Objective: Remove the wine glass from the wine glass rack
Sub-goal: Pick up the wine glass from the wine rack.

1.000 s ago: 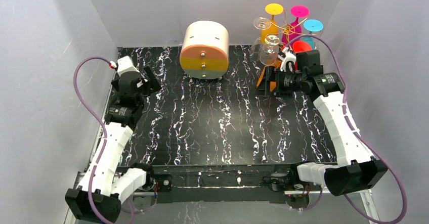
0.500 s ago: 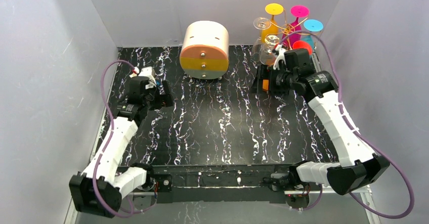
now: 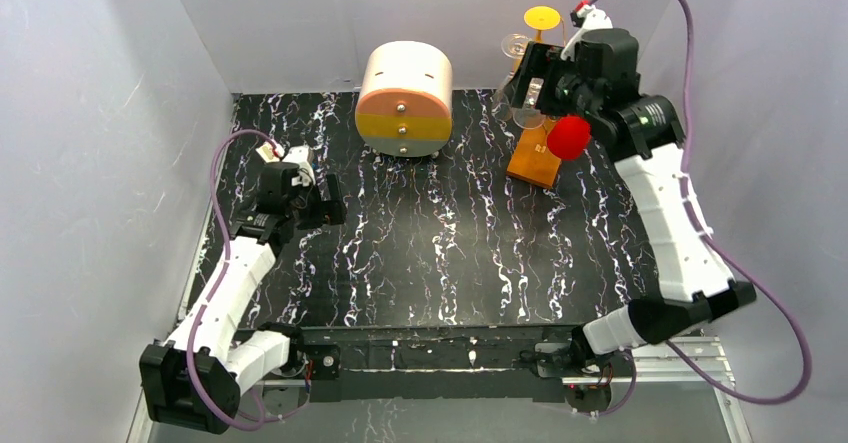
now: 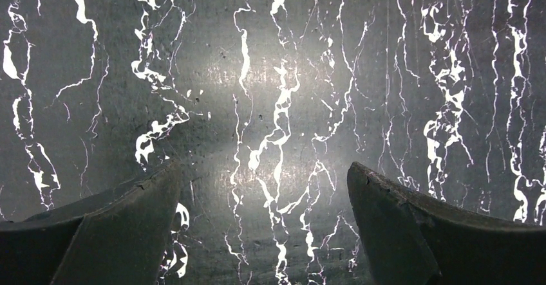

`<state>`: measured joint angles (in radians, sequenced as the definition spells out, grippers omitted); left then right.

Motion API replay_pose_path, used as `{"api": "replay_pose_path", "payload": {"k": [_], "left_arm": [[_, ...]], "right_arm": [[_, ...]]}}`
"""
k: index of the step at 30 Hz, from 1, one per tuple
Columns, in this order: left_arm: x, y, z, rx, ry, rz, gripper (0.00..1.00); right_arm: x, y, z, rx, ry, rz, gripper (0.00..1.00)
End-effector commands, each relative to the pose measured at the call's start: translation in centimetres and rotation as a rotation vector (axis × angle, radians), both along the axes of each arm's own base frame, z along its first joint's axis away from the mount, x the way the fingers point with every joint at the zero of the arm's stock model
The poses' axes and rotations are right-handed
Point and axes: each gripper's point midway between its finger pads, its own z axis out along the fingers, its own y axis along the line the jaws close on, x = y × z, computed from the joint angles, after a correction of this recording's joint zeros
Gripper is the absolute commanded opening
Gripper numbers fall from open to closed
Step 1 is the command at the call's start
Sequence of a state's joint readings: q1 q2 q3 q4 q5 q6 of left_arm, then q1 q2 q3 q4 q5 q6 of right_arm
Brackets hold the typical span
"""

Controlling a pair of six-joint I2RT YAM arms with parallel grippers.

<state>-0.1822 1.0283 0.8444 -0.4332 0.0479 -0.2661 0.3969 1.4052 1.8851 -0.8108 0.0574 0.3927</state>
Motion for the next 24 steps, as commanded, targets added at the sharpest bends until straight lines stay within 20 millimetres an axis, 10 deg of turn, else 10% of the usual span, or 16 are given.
{"api": "replay_pose_path", "payload": {"k": [1, 15, 24], "left_arm": [[-0.5, 0.4, 0.2, 0.01, -0.047, -0.004, 0.98], [-0.9, 1.5, 0.1, 0.04, -0.088, 0.041, 0.98], [-1.0, 1.8, 0.3, 0.046, -0.097, 0.055, 0.98]], "right_arm": [[3.1, -2.5, 0.8, -0.123, -0.058, -0.142, 0.99], [5.9, -4.7, 1.2, -0.313, -0.1, -0.217, 0.93], [2.9, -9.4, 2.6, -0.284, -0.136, -0.378, 0.87]]}}
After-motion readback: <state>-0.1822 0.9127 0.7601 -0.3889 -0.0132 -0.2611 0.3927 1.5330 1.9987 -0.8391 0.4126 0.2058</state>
